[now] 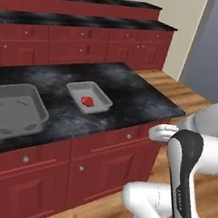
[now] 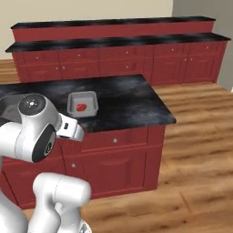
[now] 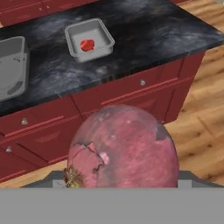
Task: Place one onion and one steak in each tupperware on the nearby counter, to pack two identical lunches.
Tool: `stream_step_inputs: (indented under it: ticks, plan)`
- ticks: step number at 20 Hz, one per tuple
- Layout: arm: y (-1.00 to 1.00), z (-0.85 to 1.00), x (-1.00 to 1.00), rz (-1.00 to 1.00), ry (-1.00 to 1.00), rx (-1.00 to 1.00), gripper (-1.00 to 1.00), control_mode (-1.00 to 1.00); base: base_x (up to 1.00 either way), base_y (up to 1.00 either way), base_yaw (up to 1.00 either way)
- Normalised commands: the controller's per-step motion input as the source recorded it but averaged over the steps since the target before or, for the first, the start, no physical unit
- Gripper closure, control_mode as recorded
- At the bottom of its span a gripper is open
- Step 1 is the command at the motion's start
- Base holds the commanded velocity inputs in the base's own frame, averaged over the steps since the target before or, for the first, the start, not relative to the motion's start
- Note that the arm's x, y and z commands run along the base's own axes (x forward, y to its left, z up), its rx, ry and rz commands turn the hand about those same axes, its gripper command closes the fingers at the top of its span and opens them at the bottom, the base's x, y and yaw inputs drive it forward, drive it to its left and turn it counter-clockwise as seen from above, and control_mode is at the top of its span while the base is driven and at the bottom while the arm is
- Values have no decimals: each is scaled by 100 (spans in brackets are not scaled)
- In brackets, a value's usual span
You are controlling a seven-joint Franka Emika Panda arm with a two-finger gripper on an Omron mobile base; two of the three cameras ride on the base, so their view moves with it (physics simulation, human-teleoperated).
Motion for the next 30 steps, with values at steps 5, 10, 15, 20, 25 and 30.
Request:
stream_step_inputs:
  ticks: [5, 10, 15, 20, 25, 30]
  plan:
    - [0, 0, 0, 0, 0, 0, 100, 100, 64, 1, 25]
    - [0, 0, 0, 0, 0, 0, 100, 100, 68, 0, 16]
    - [0, 0, 0, 0, 0, 0, 100, 100, 66, -3, 11]
    - [0, 0, 0, 0, 0, 0, 100, 100, 56, -12, 10]
    - [0, 0, 0, 0, 0, 0, 100, 100, 45, -17, 11]
    - [0, 0, 0, 0, 0, 0, 100, 100, 45, -27, 13]
